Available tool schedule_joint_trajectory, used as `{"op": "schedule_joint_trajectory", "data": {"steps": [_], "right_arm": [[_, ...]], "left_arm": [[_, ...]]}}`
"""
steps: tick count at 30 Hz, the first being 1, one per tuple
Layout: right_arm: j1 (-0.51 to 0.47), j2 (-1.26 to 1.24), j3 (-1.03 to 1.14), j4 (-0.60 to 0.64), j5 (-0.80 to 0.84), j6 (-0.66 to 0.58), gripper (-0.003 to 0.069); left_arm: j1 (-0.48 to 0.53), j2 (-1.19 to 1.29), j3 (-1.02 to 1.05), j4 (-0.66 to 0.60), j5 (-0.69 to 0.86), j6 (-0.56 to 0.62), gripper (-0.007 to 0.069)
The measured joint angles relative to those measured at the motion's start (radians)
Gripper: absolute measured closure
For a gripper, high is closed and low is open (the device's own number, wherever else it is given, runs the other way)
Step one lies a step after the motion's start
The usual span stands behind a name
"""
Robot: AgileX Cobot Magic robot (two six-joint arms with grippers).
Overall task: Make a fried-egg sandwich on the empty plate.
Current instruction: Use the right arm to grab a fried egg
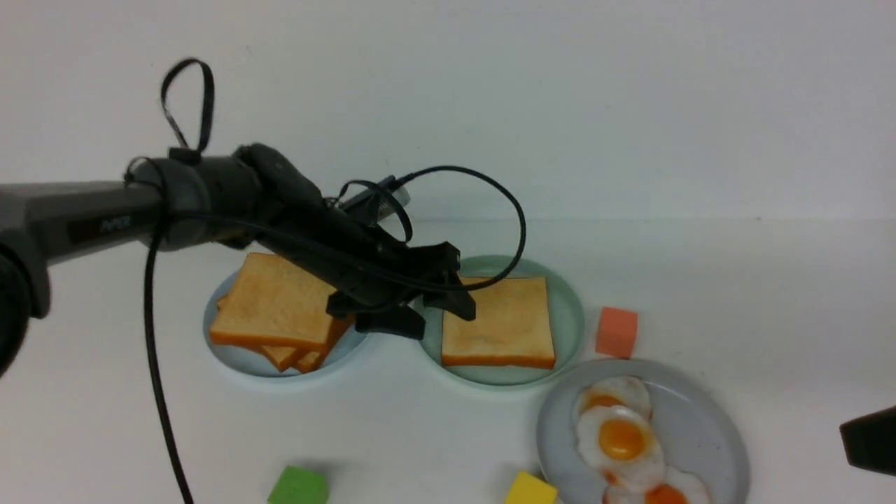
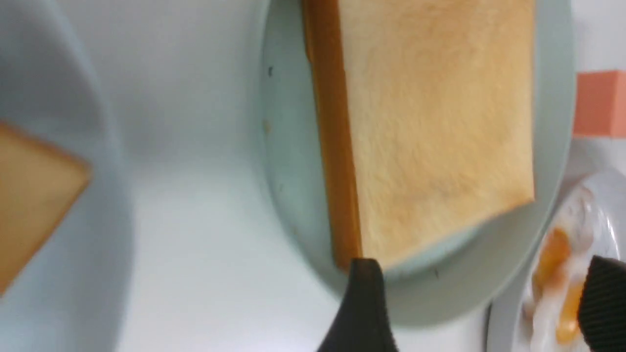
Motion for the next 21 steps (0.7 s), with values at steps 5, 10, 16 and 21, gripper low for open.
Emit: {"op": "schedule_joint_trajectory", "data": {"steps": [5,10,16,21], "right_arm": [[0.0,0.045,-0.007,-0.045,-0.001,0.027,0.034],[0.0,0.167,-0.032,-0.049,-0.026,0.022,0.0263],[-0.032,0.375,-0.035,0.064,-0.105,-0.109,0.0224],[-0.131,0.492,-0.036,0.27,-0.161,-0.353,0.0224]], "left_arm": [[0.022,-0.1,-0.021,0.168,0.089,-0.096,0.0054],[0.028,-0.277,-0.025,0.308,0.156,-0.113,0.0069],[0.029,-0.524,0.008,0.368,0.255,-0.103,0.0286],[0.029,-0.699,0.174,0.293,0.261,0.073,0.0582]]}}
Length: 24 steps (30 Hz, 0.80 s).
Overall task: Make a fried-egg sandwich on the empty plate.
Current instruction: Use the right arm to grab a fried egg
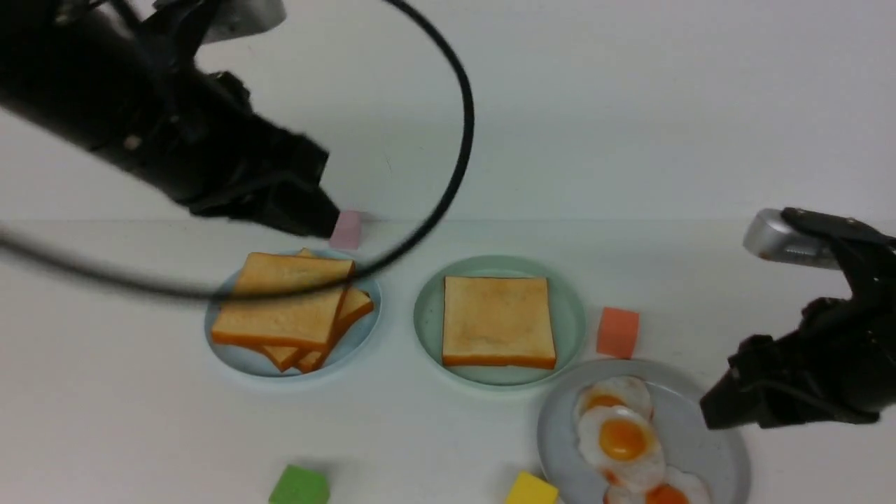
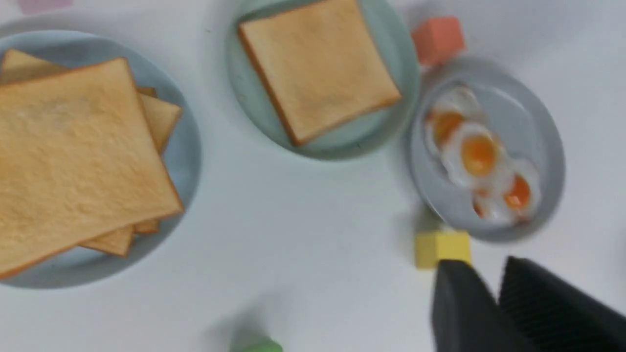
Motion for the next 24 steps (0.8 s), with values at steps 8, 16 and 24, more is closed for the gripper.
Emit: {"op": "schedule_joint_trajectory", "data": {"steps": [8,16,24], "right_arm": [[-0.111,0.171,-0.004,0.17,-0.016,-0.212,0.0224],[-0.12,0.34,-0.004,0.246,-0.019,-0.318,0.0224],[-0.12,0.378,-0.006,0.336,-0.07,-0.392,0.0224]], "left_arm": [[0.0,-0.208,0.251,-0.224,0.022,0.292,0.0638],[-0.148,-0.235,0.344,-0.236,-0.07,0.345,0.0638],[-0.366,-0.116,0.351,-0.104,-0.259,0.209,0.0638]]}}
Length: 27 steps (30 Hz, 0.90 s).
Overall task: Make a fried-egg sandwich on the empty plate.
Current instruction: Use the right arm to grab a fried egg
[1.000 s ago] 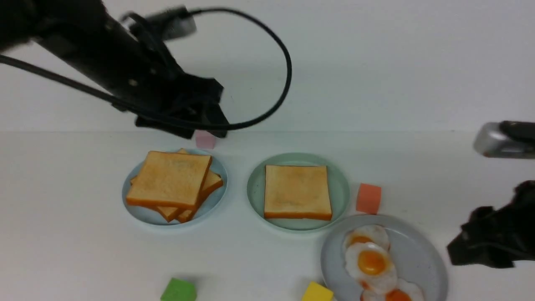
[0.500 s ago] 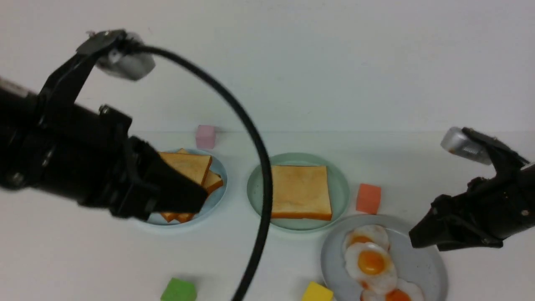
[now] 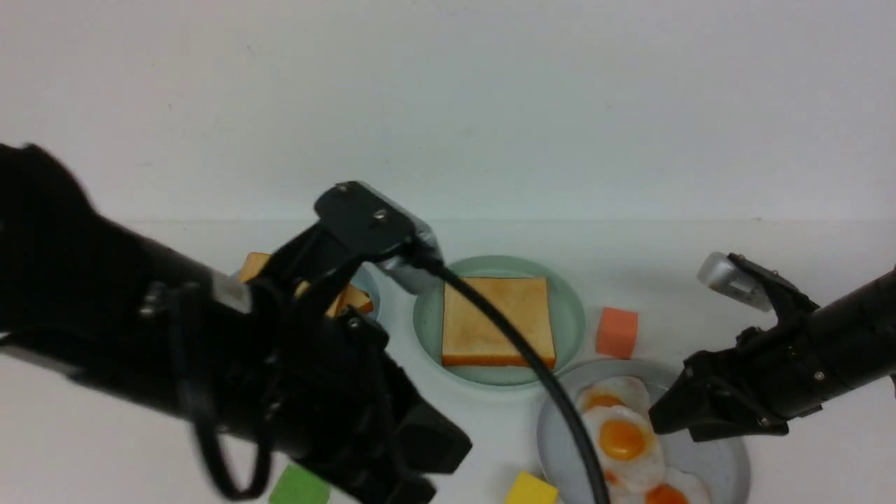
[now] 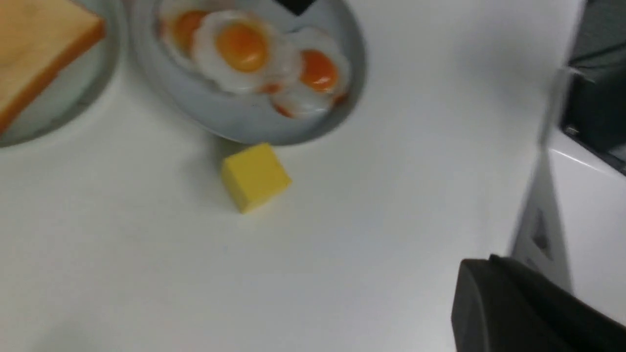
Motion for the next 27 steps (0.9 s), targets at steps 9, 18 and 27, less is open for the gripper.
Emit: {"op": "schedule_joint_trajectory", "data": {"steps": [9,18,27], "right_arm": [[0.0,0.02,-0.001,0.051,-0.027,-0.036,0.0223],[0.0,0.123,-0.001,0.096,-0.039,-0.091,0.0234],[0.0,0.179,-0.005,0.174,-0.043,-0.162,0.0335]], "left_arm": [[-0.001,0.097,0.0,-0.011,-0.041,-0.016,0.0638],[-0.001,0.096,0.0,-0.02,-0.042,-0.017,0.0638],[-0.001,0.096,0.0,-0.02,-0.042,-0.017,0.0638]]}}
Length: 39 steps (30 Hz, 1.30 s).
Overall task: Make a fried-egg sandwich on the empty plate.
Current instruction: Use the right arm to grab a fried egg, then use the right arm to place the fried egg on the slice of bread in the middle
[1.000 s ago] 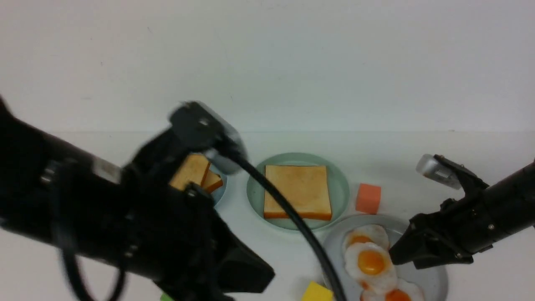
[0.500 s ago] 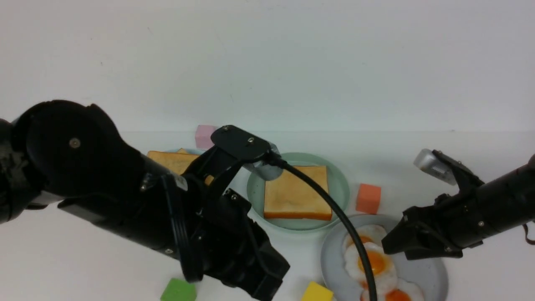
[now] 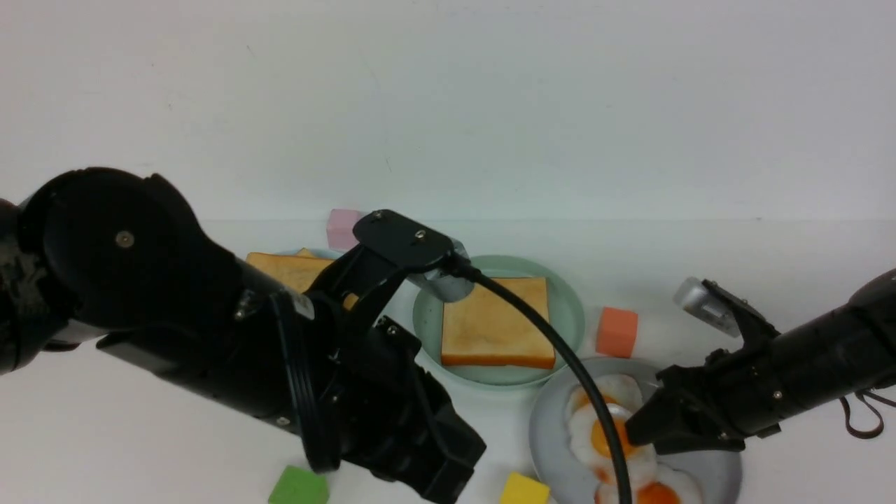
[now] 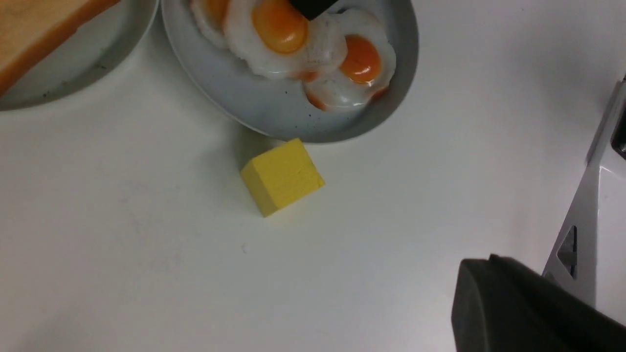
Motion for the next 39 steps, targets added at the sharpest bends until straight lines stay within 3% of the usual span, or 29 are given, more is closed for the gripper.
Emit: {"op": "schedule_joint_trajectory", "data": {"steps": [3,6,9,22,29,33,39], "right_arm": [[0.0,0.004,0.0,0.0,-0.001,-0.002,0.0405],[0.0,0.008,0.0,-0.011,-0.002,-0.002,0.0531],[0.0,0.008,-0.001,-0.011,0.004,-0.002,0.0591],[0.0,-0.118,-0.001,-0.092,0.015,0.016,0.0591],[0.0,-0.189,-0.066,-0.179,0.064,0.145,0.0593],[0.006,-0.188,-0.15,-0.205,0.087,0.219,0.0593],[0.096,-0.131,-0.33,-0.273,0.096,0.374,0.0594]], "left_arm": [[0.0,0.0,0.0,0.0,0.001,0.0,0.0638],[0.0,0.0,0.0,0.0,0.003,-0.002,0.0637],[0.0,0.0,0.0,0.0,0.004,-0.002,0.0634],[0.0,0.0,0.0,0.04,0.006,-0.027,0.0624],[0.004,0.0,0.0,0.08,-0.018,-0.027,0.062],[0.056,0.0,0.0,0.093,-0.03,-0.033,0.062],[0.196,0.0,0.0,0.091,-0.04,-0.04,0.0624]]}}
